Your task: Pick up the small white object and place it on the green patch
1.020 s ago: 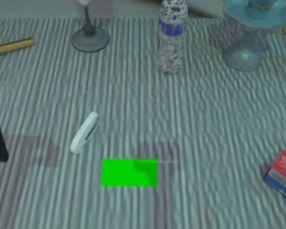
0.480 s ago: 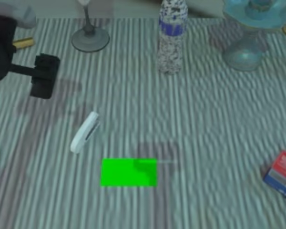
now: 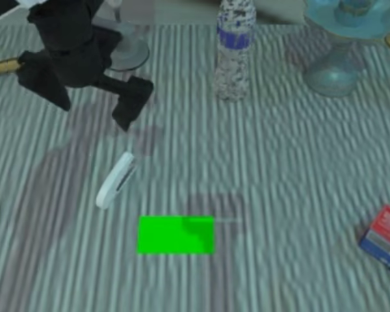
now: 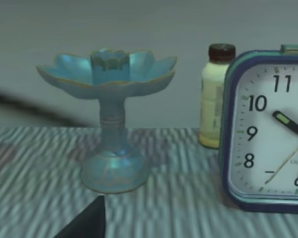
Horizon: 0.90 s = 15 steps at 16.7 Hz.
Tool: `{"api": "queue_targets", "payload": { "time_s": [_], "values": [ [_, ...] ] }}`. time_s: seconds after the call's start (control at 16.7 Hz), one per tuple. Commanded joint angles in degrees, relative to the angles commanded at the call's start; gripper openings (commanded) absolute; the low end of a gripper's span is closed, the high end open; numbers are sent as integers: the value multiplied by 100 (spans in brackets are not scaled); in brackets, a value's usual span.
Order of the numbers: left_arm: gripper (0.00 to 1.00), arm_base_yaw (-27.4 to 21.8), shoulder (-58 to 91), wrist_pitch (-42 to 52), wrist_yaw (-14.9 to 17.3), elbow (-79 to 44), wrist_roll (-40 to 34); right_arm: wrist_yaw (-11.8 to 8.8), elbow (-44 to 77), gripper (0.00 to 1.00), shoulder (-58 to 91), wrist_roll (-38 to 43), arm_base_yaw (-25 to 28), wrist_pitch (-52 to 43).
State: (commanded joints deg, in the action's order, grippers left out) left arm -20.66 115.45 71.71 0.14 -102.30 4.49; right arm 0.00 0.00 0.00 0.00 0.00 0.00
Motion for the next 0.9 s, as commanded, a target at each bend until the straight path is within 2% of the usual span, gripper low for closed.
{"api": "queue_targets", "payload": {
  "time_s": [0.3, 0.66, 0.9],
  "values": [
    [100, -189, 944, 555, 12, -1004, 43, 0, 0, 100, 0, 0, 0, 0],
    [100, -166, 965, 541, 12, -1001, 45, 0, 0, 100, 0, 0, 0, 0],
    [100, -180, 1075, -109, 14, -443, 61, 0, 0, 100, 0, 0, 0, 0]
  ]
}}
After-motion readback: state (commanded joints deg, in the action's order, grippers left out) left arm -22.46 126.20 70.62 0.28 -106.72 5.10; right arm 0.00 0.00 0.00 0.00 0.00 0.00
